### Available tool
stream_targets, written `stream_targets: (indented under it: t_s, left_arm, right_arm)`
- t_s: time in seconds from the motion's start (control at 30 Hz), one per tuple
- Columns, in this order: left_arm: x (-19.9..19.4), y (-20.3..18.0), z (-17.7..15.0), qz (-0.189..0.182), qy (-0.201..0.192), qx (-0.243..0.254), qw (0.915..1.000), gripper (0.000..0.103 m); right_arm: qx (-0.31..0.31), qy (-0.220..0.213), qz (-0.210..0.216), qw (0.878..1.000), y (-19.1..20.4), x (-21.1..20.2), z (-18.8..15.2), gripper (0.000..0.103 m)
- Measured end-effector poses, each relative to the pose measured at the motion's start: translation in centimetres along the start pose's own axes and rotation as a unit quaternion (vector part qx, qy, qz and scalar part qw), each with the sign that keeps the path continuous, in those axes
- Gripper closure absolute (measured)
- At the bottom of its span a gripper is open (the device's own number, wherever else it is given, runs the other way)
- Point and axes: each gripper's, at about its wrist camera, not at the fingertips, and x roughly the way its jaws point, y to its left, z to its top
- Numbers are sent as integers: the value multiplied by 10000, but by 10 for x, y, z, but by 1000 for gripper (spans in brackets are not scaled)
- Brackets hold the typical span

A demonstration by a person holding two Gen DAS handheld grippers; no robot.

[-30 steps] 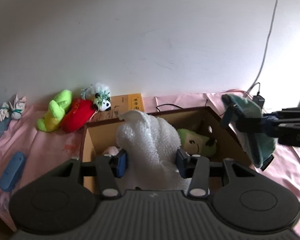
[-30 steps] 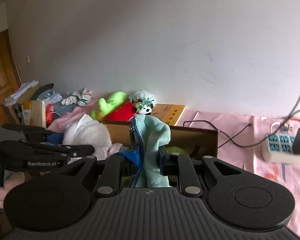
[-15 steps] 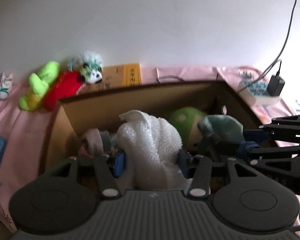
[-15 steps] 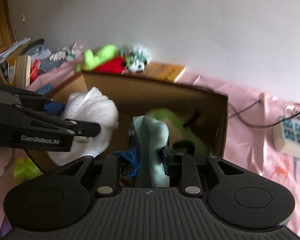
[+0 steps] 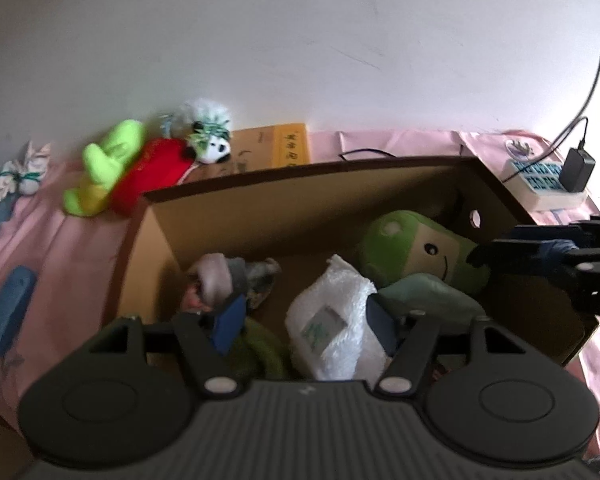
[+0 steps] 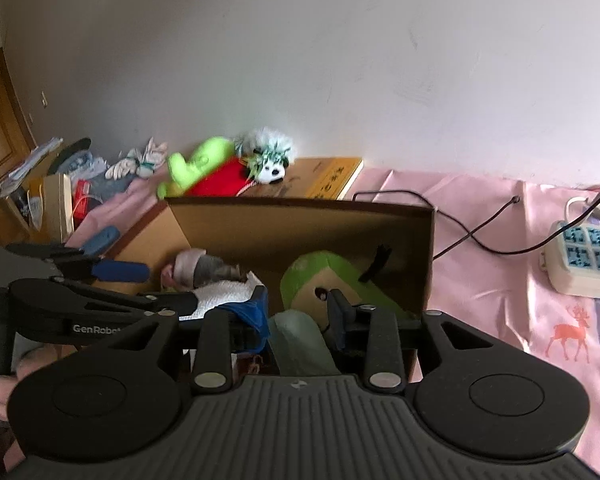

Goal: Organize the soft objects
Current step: 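Open both tools to drop the towel and sock into the brown box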

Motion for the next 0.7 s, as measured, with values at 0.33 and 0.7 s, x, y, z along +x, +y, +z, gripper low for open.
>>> stream_targets:
  t_s: [0.33, 0.7]
  left_arm:
    - [-36, -3, -1, 232, -173, -100, 9995, 34]
    - [-73, 2, -14, 570, -186, -388, 9974, 32]
  right_arm:
    - [414, 118, -328, 9985, 19, -25, 6, 87]
    - [464, 73, -19, 9989, 56, -51, -14, 87]
